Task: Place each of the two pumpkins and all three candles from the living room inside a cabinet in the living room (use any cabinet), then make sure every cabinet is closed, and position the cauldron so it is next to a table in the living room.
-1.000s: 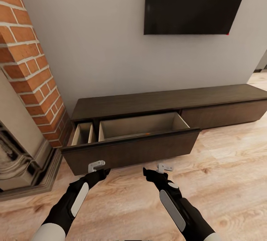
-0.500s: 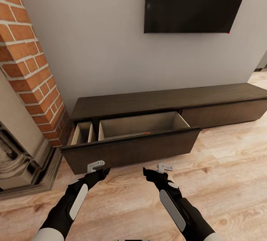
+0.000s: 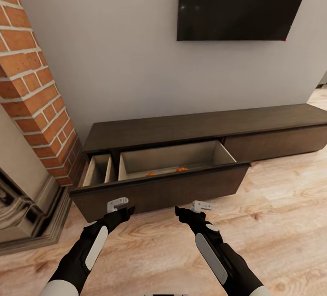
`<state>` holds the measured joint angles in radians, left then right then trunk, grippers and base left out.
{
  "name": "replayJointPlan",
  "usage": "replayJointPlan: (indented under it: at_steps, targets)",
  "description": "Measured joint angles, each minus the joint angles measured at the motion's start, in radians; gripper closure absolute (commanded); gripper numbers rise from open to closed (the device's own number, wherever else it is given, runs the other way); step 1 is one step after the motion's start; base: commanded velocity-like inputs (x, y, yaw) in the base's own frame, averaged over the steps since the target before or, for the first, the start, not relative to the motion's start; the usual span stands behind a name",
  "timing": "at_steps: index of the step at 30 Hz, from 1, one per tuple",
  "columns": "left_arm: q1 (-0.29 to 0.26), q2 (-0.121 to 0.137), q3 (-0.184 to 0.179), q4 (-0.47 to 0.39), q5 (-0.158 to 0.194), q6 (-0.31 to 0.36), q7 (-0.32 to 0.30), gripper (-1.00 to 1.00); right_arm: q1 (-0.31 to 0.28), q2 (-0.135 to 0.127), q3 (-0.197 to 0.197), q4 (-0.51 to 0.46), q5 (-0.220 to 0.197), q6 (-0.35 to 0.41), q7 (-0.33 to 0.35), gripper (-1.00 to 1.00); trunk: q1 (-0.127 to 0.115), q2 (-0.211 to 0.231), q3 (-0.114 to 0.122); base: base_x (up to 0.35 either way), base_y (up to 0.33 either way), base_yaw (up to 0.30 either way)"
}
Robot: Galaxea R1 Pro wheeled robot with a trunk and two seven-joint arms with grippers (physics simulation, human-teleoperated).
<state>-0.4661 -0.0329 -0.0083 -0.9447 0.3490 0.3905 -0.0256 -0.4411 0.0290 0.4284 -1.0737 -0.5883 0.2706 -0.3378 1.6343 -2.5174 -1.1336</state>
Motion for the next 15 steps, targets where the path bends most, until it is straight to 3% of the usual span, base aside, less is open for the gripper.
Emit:
replayJointPlan:
  at_steps: [15]
  targets:
    - [0.0, 0.001, 0.001, 0.004, -0.001, 0.0, -0.004, -1.0, 0.0, 0.001, 0.001, 0.007, -0.003, 0.004, 0.001, -1.0, 0.0, 0.0, 0.0, 0.005, 0.0, 0.0]
